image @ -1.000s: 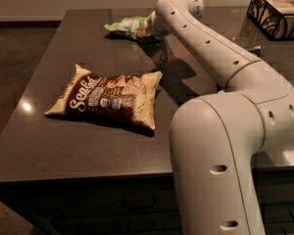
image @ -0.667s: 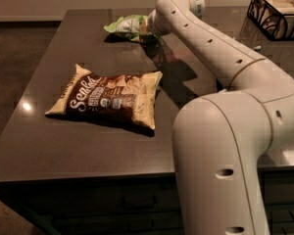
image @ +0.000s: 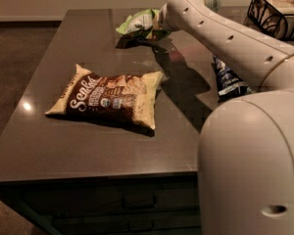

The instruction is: Move green rice chip bag near blue chip bag

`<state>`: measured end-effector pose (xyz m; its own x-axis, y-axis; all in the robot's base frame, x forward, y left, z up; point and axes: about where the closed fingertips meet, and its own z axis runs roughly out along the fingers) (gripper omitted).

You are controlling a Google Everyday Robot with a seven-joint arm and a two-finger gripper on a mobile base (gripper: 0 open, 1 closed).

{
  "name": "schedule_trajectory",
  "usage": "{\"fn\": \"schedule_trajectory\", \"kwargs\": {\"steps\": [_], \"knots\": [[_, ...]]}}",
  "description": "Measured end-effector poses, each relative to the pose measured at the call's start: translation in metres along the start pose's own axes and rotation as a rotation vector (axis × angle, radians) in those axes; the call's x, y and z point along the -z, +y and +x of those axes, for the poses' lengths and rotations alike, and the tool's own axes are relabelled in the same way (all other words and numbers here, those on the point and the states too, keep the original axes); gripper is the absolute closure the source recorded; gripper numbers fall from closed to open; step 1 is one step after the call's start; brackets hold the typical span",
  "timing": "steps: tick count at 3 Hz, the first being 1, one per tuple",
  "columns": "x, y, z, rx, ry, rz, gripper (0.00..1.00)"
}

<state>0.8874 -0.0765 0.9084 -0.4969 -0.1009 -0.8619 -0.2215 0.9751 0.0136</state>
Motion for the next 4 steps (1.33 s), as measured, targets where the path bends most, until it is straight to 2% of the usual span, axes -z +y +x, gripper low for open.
{"fn": "schedule_trajectory", "kwargs": {"steps": [1, 3, 4], "knots": [[0.034, -0.020, 0.002, -0.006, 0.002, 0.052, 1.00], [0.100, -0.063, 0.024, -0.045, 0.060, 0.140, 1.00], [0.122, -0.081, 0.035, -0.073, 0.090, 0.169, 0.85]]}}
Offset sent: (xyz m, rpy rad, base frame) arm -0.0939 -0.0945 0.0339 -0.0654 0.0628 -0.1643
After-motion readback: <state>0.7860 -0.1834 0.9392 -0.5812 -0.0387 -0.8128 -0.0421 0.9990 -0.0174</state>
